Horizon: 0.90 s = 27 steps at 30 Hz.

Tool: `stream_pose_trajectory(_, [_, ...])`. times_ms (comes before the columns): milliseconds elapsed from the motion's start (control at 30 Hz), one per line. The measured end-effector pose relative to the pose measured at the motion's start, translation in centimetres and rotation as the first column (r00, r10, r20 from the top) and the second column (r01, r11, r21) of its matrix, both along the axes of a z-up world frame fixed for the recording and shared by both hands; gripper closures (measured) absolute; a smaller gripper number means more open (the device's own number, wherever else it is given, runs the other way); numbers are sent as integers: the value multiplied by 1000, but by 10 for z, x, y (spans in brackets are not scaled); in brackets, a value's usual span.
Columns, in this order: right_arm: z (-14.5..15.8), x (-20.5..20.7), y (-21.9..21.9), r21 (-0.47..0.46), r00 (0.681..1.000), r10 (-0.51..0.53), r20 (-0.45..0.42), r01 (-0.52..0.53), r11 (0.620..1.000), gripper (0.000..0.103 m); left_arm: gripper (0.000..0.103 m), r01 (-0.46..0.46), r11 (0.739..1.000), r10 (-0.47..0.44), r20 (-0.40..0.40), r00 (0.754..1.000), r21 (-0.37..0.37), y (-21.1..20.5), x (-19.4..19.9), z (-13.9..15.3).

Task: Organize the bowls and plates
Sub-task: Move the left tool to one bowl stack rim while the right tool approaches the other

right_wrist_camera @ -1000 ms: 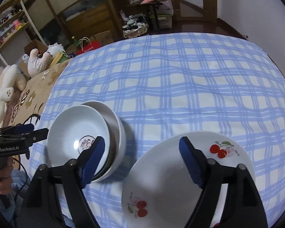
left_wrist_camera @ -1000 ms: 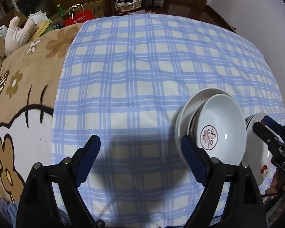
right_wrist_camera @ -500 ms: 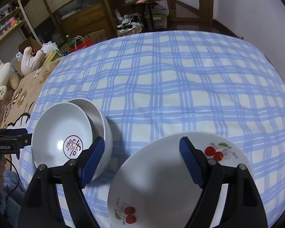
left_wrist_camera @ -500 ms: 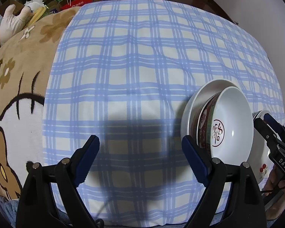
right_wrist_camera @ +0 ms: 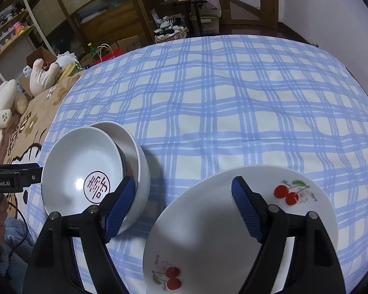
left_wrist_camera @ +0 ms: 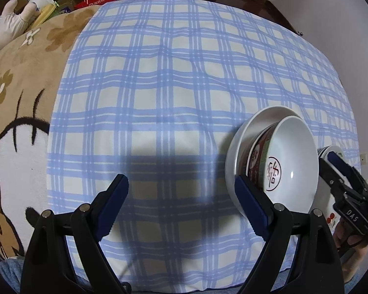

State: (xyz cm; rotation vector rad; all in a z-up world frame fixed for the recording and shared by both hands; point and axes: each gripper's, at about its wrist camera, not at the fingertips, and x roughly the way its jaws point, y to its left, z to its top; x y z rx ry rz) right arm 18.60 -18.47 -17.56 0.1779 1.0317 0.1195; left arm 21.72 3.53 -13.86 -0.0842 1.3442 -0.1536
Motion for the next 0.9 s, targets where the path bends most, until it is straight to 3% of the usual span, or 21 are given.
stream_pose_trajectory(333, [-1,0,3,-25,1000,1,-2,-1,1000,18,16,-19,999,19,-14,1000,-44,5,5,-4])
stream_pose_trajectory(767, [2,0,-7,22,999,-41,31,41,999,18,16,14,1000,-14,8,1000,-17,-4,0,-1])
stream_pose_trajectory(900, [3,-1,-2,-27,999,-27,39,28,999,18,16,24,1000,-24,1,1000,-17,-4,2,-3])
